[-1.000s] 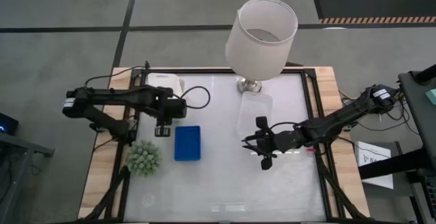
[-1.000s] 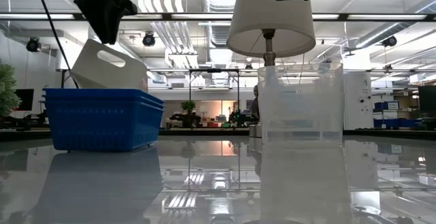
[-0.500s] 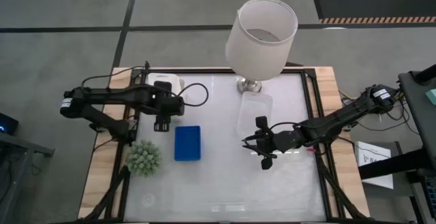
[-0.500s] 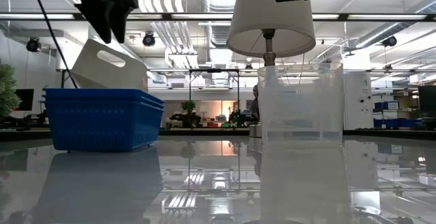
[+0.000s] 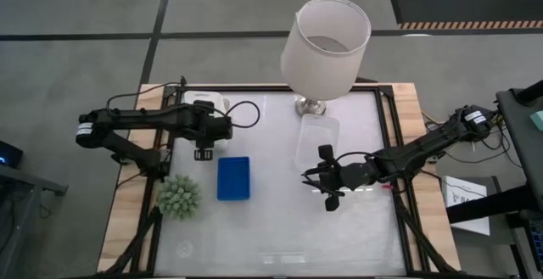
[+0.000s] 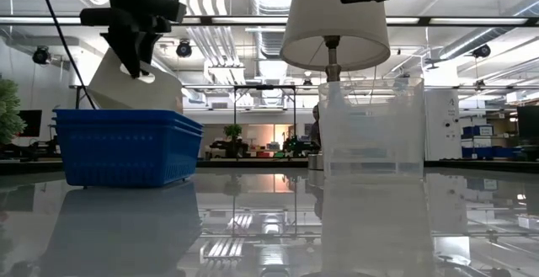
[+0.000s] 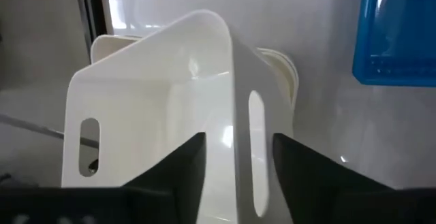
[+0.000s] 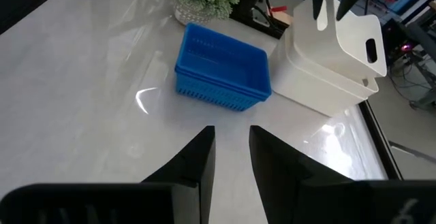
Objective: Stack baskets by color
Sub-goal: Stack the right white bin on the stacked white bins
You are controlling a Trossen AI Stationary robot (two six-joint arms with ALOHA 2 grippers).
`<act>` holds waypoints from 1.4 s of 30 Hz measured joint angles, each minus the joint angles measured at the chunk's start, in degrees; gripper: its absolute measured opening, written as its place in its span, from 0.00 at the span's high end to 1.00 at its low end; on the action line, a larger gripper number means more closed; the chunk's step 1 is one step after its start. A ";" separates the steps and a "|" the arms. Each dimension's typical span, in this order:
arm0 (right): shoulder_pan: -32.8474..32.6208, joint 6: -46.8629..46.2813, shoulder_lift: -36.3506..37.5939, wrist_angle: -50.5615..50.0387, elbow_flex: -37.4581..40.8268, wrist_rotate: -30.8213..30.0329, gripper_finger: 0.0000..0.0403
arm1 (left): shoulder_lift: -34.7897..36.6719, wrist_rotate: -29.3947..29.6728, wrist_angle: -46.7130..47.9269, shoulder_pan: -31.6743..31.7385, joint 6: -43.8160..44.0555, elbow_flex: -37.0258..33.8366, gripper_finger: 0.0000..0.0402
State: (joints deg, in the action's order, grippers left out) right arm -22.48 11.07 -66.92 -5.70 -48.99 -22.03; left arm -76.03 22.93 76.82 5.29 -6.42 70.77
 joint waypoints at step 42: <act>0.08 0.98 -1.92 0.53 0.09 -0.03 0.79 | 24.24 2.59 -22.34 -0.17 -17.61 -23.55 1.00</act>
State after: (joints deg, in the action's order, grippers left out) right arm -22.40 12.05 -68.84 -5.17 -48.90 -22.06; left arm -51.79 25.52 54.48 5.13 -24.03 47.22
